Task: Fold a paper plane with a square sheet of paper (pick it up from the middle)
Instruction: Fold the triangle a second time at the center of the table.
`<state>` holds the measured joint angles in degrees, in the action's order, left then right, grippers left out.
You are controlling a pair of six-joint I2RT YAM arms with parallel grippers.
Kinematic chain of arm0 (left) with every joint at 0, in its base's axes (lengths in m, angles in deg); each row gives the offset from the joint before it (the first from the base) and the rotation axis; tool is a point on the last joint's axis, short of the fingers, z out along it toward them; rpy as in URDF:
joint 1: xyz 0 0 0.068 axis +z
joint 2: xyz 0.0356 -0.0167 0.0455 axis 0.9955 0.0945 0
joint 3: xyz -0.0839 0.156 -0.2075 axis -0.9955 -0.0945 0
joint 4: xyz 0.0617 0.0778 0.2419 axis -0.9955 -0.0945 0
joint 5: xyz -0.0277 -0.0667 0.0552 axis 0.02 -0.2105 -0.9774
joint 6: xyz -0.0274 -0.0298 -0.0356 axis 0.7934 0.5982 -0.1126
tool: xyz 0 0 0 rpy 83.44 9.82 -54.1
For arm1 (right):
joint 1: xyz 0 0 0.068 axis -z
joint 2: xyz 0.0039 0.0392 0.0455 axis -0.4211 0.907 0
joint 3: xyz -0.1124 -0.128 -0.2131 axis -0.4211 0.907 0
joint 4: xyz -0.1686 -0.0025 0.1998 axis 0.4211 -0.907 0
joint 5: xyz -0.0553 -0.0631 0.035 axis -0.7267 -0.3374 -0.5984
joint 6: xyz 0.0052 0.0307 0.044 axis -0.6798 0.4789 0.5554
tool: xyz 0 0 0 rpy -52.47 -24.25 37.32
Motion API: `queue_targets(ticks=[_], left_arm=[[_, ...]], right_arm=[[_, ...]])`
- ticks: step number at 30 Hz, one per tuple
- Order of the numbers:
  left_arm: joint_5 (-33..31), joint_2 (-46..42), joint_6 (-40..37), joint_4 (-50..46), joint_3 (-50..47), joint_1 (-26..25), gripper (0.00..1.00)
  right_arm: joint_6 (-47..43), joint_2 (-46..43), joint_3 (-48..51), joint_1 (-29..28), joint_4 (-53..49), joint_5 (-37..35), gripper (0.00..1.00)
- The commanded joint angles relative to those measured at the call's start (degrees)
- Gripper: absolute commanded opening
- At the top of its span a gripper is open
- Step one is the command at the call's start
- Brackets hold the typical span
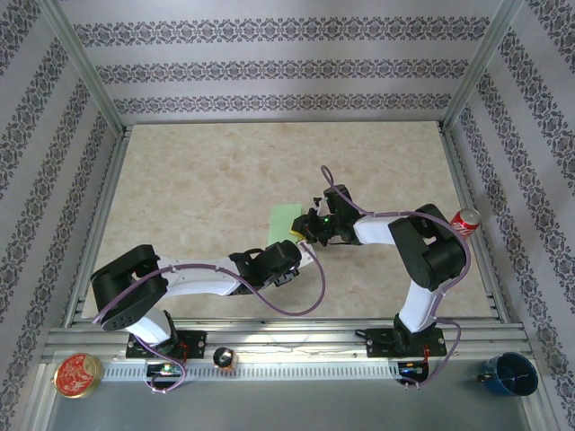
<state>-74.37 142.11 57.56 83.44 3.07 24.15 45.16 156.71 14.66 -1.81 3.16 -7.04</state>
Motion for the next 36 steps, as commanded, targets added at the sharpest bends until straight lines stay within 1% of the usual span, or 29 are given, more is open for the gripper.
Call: queue_targets(ticks=[1,5,8,10,11,12,14,19,22,25,27,29,30,34,36], left_arm=[[-0.2,-1.1,1.1,0.2,-0.3,-0.8,0.05],[-0.2,-0.8,1.7,-1.3,0.6,-0.8,0.0],[0.7,-0.3,3.4,-2.6,1.5,-0.7,0.0],[1.3,-0.1,5.4,-3.3,2.2,-0.4,0.0],[2.2,-0.4,6.5,-3.3,2.2,-0.1,0.0],[3.8,-0.8,7.9,-3.3,2.2,0.4,0.0],[8.6,-2.1,11.9,-2.6,2.0,2.4,0.0],[24.9,-4.8,21.2,0.4,0.8,9.4,0.0],[30.7,-4.7,24.1,0.7,1.2,12.2,0.0],[34.2,-4.3,26.0,1.0,1.1,14.0,0.0],[35.9,-4.0,27.3,1.5,1.0,14.9,0.0],[36.5,-3.9,28.2,2.1,0.9,15.4,0.0],[36.7,-4.0,28.6,2.6,0.7,15.6,0.0],[36.2,-4.4,30.0,3.9,-0.2,16.2,0.0],[35.9,-4.6,30.5,4.4,-0.4,16.5,0.0]], right_arm=[[0.3,-1.4,0.3,0.6,0.4,0.0,0.18],[0.2,-1.6,0.5,0.7,0.4,-0.1,0.18],[0.0,-1.8,0.5,0.8,0.0,-0.3,0.2],[-0.7,-2.4,0.6,0.9,-0.9,-0.7,0.24],[-1.0,-2.9,0.8,1.0,-1.5,-1.2,0.28],[-1.6,-3.5,1.1,1.2,-2.3,-1.8,0.33],[-2.4,-4.6,1.8,1.6,-3.5,-2.7,0.37],[-3.8,-8.6,5.3,3.4,-4.0,-3.7,0.45],[-3.9,-11.8,7.7,4.4,-3.9,-4.3,0.48],[-4.2,-14.8,9.7,4.7,-3.9,-4.9,0.49],[-4.3,-16.4,10.8,4.7,-4.2,-5.0,0.49],[-3.7,-17.7,12.2,4.6,-3.6,-4.9,0.46],[-3.5,-18.1,12.8,4.4,-3.5,-4.7,0.43],[-3.3,-18.5,14.5,2.7,-3.6,-4.4,0.27],[-3.1,-18.1,15.3,2.0,-3.4,-4.7,0.22]])
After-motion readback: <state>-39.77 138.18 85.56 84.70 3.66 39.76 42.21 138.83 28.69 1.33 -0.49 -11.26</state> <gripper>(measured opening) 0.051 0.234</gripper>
